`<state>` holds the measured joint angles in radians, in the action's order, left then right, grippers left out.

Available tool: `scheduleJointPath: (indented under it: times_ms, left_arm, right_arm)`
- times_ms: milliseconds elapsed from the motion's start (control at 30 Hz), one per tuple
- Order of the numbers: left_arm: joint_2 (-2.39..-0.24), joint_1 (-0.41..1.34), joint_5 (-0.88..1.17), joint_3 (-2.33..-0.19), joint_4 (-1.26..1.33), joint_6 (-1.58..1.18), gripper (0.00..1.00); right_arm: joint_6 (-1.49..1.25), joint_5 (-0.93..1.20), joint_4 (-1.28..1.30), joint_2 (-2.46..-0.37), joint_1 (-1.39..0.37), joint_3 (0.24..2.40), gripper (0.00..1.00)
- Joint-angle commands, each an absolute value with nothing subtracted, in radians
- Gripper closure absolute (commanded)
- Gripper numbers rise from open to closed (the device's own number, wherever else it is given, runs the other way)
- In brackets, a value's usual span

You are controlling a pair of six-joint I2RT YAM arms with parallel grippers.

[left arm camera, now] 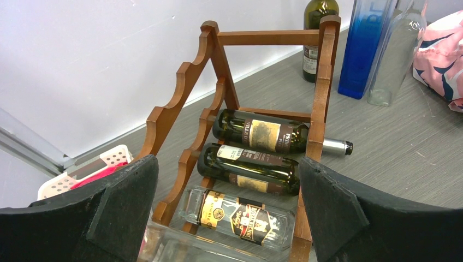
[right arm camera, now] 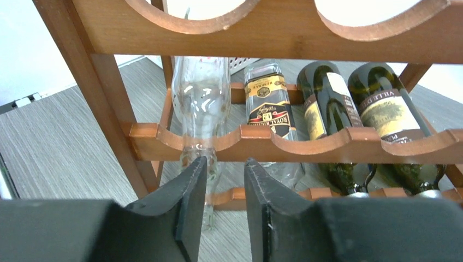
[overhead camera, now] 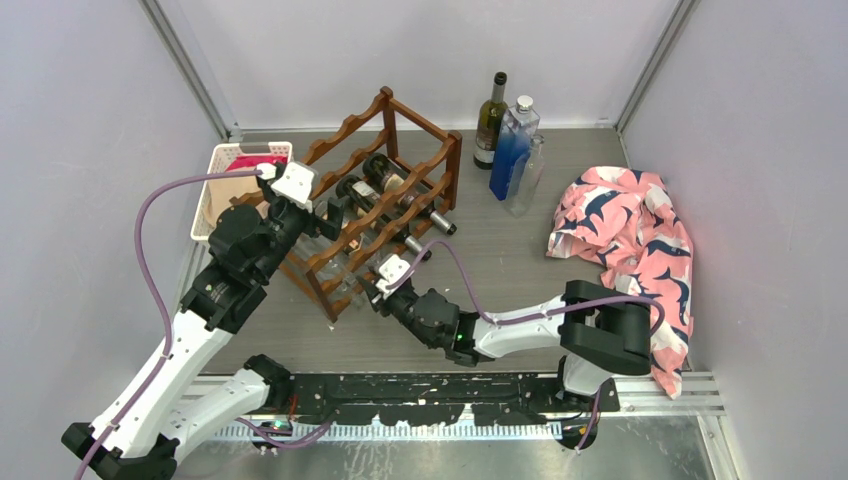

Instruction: Put the wine bottle on the wine rack

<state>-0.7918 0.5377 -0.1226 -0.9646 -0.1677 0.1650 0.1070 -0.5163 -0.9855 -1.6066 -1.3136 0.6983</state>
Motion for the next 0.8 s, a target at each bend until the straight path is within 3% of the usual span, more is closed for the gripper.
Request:
scheduleJointPath:
  times_ms: [0,167,333,767]
  left_arm:
    - [-0.784,0.532,-0.120,-0.968,-0.094,0.169,0.02]
    - [-0.785,0.532,-0.119,-0.968,-0.094,0.169,0.02]
    - [-0.787,0.531,-0.120,-0.968,-0.094,0.169,0.02]
    - [-0.784,0.532,-0.120,-0.968,-0.094,0.171,0.02]
  right_arm:
    - [0.082,-0.556,-0.968,-1.542,-1.319,0.677,0.67]
    - [0.063,-0.566,-0.927,-1.560,-1.318,0.683,0.78]
    - [0.051,-0.577,-0.913,-1.590,-1.318,0.700,0.83]
    - [0.031,-0.547,-0.893,-1.655,-1.319,0.758,0.84]
